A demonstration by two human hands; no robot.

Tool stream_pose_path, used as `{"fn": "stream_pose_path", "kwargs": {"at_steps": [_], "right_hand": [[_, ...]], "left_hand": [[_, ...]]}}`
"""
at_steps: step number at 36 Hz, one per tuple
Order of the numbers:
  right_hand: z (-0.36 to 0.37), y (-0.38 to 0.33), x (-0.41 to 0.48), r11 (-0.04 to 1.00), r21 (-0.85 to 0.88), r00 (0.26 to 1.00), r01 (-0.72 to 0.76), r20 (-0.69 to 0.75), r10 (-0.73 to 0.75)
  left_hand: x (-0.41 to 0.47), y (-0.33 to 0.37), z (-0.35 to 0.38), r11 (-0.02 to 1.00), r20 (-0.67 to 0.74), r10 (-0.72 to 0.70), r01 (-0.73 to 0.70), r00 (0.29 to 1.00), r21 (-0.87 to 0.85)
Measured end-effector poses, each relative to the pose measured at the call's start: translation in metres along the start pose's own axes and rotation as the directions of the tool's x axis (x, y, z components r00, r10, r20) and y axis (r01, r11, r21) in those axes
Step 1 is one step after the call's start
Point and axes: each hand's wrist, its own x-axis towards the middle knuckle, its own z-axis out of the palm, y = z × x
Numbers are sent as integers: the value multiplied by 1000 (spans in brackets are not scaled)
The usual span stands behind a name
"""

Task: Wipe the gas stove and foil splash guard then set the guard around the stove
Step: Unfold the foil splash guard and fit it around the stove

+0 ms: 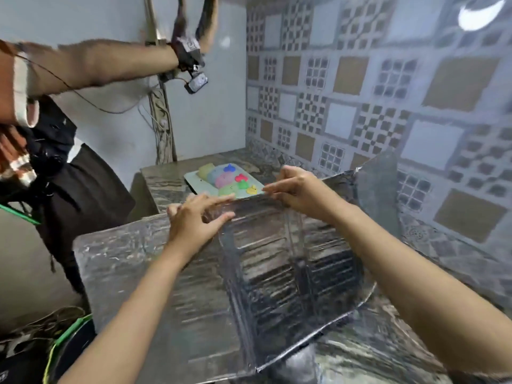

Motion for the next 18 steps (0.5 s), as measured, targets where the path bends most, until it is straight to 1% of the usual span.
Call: {"fn": "stream_pose_path", "kwargs": {"at_steps": [2,4,6,8,12,15,18], "right_hand": [[-21,8,-5,997,-73,1000,-8,0,8],[-38,20,-15,989,-135,998,-52,19,55],[-51,33,-29,983,-154,994,-103,16,106],[-62,45,-44,973,-170,988,-154,1,156],[-83,66,-67,938,-215,961,-273,-10,278],[-99,83,-78,901,-252,935,-353,-55,351],[-111,97,-92,878,-239,909,-416,-97,405]], "left_hand": [[15,12,-1,994,-25,82,-80,996,70],[24,19,3,981,-24,157,-154,987,120],[30,24,8,970,-9,198,-195,980,148],[34,25,12,965,-18,232,-228,972,129],[42,29,20,969,-40,244,-242,969,41],[48,26,26,966,-61,256,-257,965,-8],[55,19,31,965,-81,245,-251,966,-72]]}}
